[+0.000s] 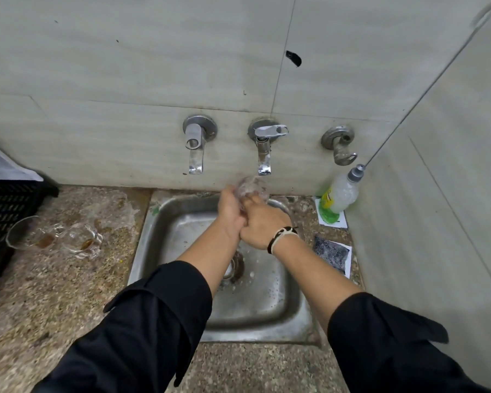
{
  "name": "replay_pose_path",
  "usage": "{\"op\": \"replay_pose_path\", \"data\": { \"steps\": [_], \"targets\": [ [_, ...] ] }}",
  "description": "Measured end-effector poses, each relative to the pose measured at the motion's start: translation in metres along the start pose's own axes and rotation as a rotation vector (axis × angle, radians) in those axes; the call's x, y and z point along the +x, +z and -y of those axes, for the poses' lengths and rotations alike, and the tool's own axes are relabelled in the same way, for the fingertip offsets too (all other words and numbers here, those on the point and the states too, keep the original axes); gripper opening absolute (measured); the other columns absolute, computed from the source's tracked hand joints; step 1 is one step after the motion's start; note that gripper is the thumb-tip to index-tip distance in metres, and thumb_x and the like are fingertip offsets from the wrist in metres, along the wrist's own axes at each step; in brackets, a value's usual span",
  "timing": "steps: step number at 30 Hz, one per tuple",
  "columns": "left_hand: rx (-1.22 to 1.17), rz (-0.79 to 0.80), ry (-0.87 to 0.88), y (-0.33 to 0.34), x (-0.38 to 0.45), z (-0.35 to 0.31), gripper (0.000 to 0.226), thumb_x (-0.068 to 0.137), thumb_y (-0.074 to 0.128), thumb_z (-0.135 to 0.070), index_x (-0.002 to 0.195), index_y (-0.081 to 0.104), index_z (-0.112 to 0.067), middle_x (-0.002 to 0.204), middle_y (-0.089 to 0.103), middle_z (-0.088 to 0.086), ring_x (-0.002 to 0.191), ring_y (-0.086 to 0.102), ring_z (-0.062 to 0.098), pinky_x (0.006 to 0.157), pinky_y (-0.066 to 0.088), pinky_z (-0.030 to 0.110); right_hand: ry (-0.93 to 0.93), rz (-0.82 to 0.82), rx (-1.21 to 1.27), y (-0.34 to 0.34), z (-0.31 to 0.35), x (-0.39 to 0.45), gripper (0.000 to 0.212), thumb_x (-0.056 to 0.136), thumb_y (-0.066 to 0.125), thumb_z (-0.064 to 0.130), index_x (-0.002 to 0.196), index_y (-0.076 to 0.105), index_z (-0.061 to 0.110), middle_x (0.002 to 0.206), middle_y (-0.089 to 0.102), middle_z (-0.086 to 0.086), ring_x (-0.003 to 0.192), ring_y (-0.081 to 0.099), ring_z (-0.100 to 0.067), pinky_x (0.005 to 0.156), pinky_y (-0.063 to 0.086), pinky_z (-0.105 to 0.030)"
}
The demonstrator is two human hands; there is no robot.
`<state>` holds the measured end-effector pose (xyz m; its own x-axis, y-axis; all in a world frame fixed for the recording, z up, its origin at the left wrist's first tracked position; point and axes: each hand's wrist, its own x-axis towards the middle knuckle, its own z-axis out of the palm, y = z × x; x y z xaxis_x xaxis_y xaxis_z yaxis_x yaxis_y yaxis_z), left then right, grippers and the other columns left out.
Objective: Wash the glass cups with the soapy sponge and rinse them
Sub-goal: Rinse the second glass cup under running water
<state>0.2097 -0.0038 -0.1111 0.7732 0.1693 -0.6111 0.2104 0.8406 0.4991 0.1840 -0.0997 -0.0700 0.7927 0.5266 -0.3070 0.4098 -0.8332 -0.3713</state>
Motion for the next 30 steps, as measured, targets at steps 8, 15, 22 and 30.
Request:
{"op": "replay_pose_path", "data": {
  "steps": [8,15,22,30],
  "targets": [
    [0.028,-0.045,0.014,-0.001,0.001,0.003,0.037,0.102,0.030,-0.017,0.081,0.059,-0.009,0.069,0.061,0.010,0.057,0.062,0.022,0.056,0.055,0.029,-0.056,0.047,-0.071,-0.012,-0.005,-0.001,0.066,0.080,0.050,0.028,0.145,0.041,0.020,0.147,0.044,-0.004,0.123,0.056,-0.034,0.099,0.050,-0.044],
    [0.011,0.055,-0.007,-0.009,0.001,-0.006,0.054,0.101,0.026,-0.019,0.077,0.071,-0.003,0.080,0.072,0.017,0.071,0.072,0.029,0.065,0.060,0.032,-0.163,-0.105,-0.648,-0.012,0.000,-0.002,0.053,0.087,0.048,0.025,0.139,0.053,0.016,0.148,0.045,-0.004,0.143,0.021,-0.039,0.118,0.019,-0.051],
    [0.055,-0.084,0.058,-0.026,0.012,-0.020,0.041,0.101,0.029,-0.020,0.079,0.061,-0.007,0.065,0.066,0.010,0.057,0.068,0.021,0.055,0.055,0.021,-0.344,-0.087,-0.548,0.000,0.015,0.007,0.045,0.083,0.052,0.021,0.122,0.061,0.000,0.127,0.057,-0.019,0.129,0.040,-0.036,0.106,0.042,-0.047],
    [0.009,-0.021,-0.039,-0.018,0.004,-0.008,0.044,0.100,0.032,-0.026,0.106,0.071,-0.006,0.103,0.073,0.017,0.086,0.073,0.028,0.068,0.061,0.036,-0.449,0.143,-0.603,-0.046,0.017,0.051,0.011,0.067,0.058,0.025,0.074,0.056,0.018,0.088,0.064,-0.010,0.084,0.062,-0.028,0.071,0.056,-0.037]
  ]
}}
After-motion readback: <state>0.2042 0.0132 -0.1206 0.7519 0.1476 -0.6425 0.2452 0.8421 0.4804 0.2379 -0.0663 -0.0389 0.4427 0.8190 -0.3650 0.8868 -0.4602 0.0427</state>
